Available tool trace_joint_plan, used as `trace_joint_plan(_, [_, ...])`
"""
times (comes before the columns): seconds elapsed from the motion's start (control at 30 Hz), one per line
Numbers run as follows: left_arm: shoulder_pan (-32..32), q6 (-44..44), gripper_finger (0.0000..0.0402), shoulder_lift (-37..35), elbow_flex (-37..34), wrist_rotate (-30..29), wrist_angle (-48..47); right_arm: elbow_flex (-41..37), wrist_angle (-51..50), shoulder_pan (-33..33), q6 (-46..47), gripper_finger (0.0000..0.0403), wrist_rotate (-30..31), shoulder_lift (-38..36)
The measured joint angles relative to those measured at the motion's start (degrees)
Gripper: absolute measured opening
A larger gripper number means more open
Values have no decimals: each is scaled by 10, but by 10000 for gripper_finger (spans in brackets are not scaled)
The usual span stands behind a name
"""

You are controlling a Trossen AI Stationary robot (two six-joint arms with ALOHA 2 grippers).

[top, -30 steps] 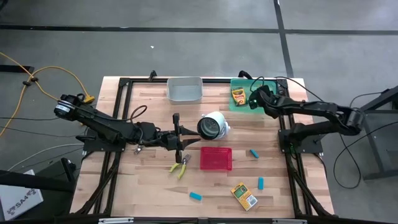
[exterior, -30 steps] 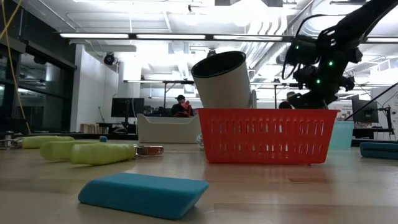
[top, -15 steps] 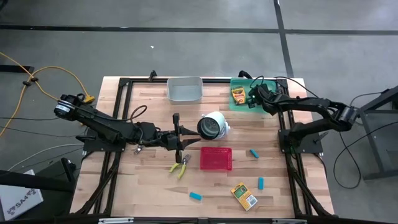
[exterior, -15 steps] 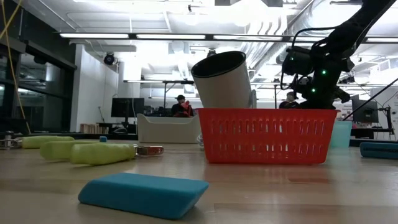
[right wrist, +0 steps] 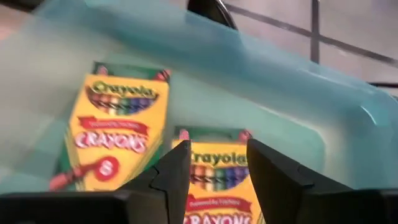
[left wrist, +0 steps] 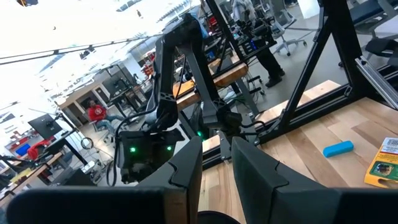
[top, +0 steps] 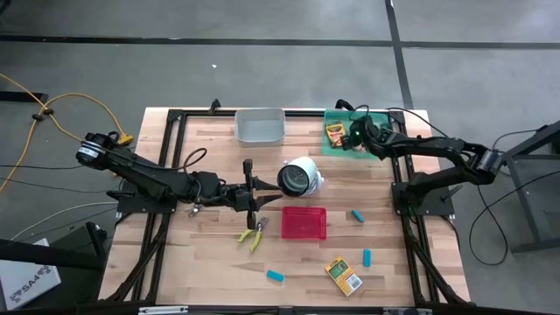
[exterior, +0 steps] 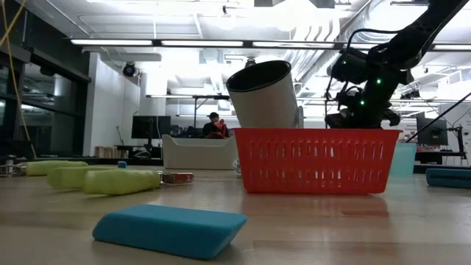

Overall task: Pick & Place School Supplies
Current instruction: Put the yellow crayon box into the green bin

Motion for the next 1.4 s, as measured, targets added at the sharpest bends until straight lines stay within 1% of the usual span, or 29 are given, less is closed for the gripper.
trace_joint_plan(0.13, [0,-2,82,0,0,0,0,0,42,0,-3,154,-7,0])
trace_joint_plan(0.2, [0,-3,82,0,0,0,0,0,64,0,-14,154,-31,0])
trace_joint_plan(0.27, [0,-3,82,0,0,0,0,0,86,0,-16,154,-75,0])
trace_joint_plan(0.43, [0,-28,82,0,0,0,-1,0,126,15,-13,155,-226,0])
trace_joint_plan(0.53, [0,-57,82,0,0,0,-15,0,122,46,-10,152,-276,-1])
trace_joint_plan(0.6, [0,-73,82,0,0,0,-31,0,115,70,-10,147,-287,-2])
trace_joint_plan(0.73, [0,-92,82,0,0,-1,-56,0,106,117,-11,136,-286,-10])
trace_joint_plan(0.83, [-2,-94,82,0,0,-17,-59,0,89,139,-12,129,-284,-28])
trace_joint_plan(0.97, [-15,-93,82,0,0,-71,-72,0,21,156,-13,122,-285,-72])
trace_joint_plan(1.07, [-32,-96,82,-3,0,-110,-97,0,-52,167,-10,121,-284,-112])
trace_joint_plan(1.23, [-63,-156,82,-14,0,-129,-149,0,-140,195,22,121,-298,-184])
trace_joint_plan(1.4, [-94,-236,82,-27,0,-129,-216,0,-202,241,91,121,-358,-248])
